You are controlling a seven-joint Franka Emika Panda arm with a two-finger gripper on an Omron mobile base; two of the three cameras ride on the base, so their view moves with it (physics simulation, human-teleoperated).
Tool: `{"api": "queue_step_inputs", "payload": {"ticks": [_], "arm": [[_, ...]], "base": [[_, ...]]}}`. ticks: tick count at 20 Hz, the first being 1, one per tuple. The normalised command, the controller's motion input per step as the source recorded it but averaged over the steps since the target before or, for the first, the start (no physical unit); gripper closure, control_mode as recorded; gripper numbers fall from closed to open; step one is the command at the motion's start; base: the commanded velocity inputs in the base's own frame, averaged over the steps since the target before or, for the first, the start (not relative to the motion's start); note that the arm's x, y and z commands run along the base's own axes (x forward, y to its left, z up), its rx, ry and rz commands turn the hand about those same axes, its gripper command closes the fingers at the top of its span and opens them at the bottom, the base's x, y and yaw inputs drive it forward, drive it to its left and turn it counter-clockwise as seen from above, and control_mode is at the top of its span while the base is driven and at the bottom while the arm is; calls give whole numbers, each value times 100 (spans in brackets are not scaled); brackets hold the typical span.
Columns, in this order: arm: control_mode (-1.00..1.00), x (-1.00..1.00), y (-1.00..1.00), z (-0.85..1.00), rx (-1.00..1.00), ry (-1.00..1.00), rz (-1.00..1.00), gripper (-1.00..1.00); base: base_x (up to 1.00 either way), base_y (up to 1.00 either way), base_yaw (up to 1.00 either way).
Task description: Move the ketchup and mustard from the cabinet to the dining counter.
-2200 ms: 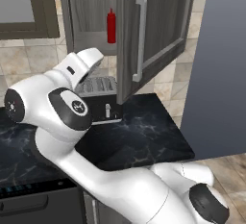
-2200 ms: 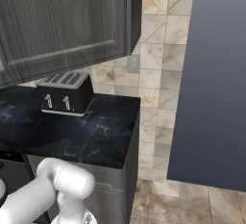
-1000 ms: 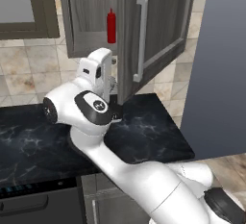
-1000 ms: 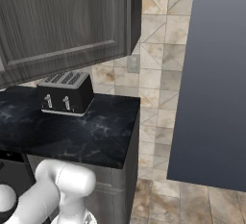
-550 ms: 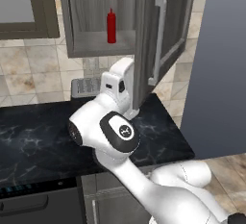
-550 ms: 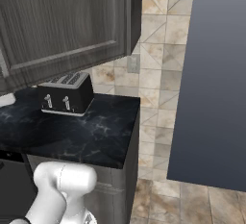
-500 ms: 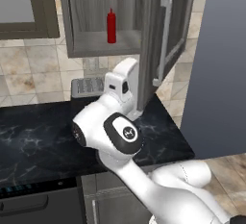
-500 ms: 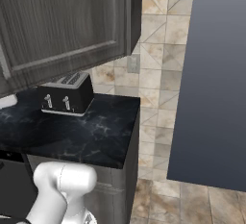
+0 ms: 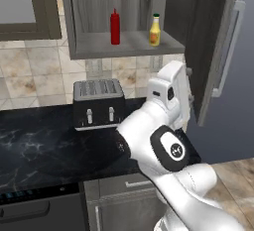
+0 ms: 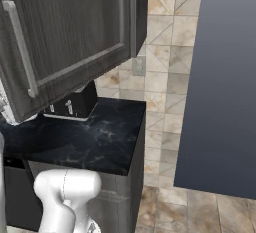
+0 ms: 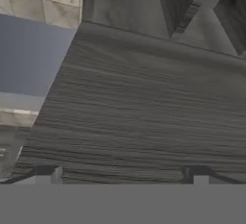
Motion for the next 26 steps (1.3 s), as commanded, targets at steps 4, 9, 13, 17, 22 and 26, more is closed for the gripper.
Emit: {"api": "queue_step_inputs", "payload": {"ticks": [4,9,13,17,22,26], "arm": [[-100,-39,-90,20,-7,1,-10,-100],[-100,-27,-91,18,-6,2,-9,-100],[-100,-6,-85,14,-3,2,-7,-100],[-100,0,-69,0,0,0,-4,-100],[-100,-3,-48,0,0,-2,0,-100],[-100,-29,4,0,0,-12,6,-100]], "base": [[0,0,0],[0,0,0],[0,0,0],[0,0,0],[0,0,0],[0,0,0]]}}
